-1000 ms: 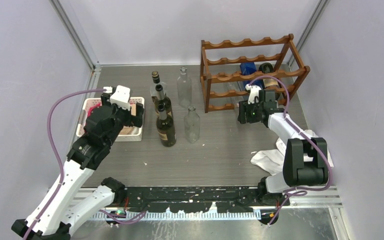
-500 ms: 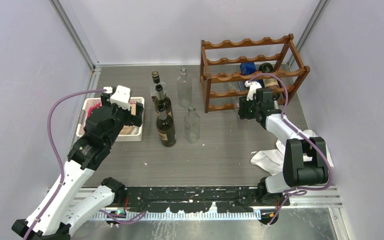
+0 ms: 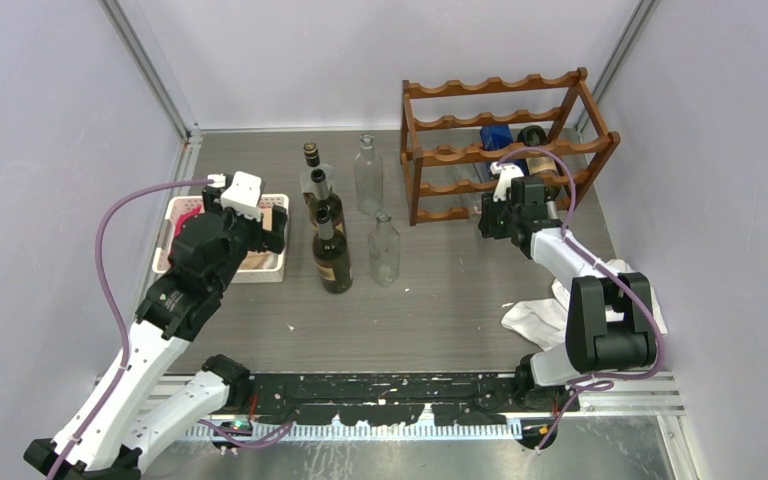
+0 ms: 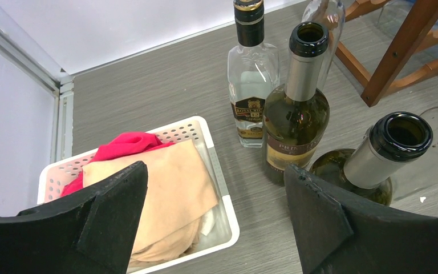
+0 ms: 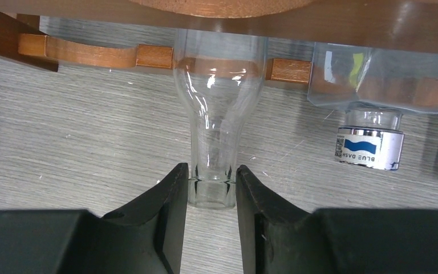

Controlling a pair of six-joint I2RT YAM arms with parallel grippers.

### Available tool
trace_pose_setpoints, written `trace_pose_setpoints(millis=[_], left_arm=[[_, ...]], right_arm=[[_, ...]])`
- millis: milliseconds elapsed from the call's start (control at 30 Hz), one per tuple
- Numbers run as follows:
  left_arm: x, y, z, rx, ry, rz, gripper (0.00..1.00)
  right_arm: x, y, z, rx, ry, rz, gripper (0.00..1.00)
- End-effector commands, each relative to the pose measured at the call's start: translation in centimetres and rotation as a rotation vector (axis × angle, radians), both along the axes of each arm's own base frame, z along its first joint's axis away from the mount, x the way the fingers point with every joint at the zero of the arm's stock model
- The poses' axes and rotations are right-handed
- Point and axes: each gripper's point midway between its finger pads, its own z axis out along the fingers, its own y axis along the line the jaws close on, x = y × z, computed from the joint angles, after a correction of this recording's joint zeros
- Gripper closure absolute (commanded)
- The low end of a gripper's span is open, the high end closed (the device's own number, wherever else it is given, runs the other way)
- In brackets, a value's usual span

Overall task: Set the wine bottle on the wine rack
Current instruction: Place the wine bottle in the wine rack.

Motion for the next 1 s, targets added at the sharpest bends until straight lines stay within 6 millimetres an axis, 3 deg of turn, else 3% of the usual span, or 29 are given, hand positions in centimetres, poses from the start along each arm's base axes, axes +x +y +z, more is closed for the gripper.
trace_pose_setpoints(millis=[0, 167, 600, 967], left_arm=[[0.3, 0.0, 2.3, -0.026, -0.085, -0.004, 0.12], [0.3, 0.0, 2.2, -0.024, -0.087, -0.005, 0.12], [0.3, 0.0, 2.2, -0.022, -0.087, -0.008, 0.12], [0.2, -0.1, 2.3, -0.025, -0.093, -0.011, 0.12]], right_arm=[[-0.1, 0.3, -0.2, 0.018, 0.009, -0.008, 0.66], [-0.6, 0.4, -0.1, 0.037, 0.019, -0.02, 0.75], [-1.1, 0.9, -1.1, 0.092, 0.073, -0.061, 0.76], [-1.0, 1.0, -1.4, 0.098, 0.094, -0.066, 0.66]])
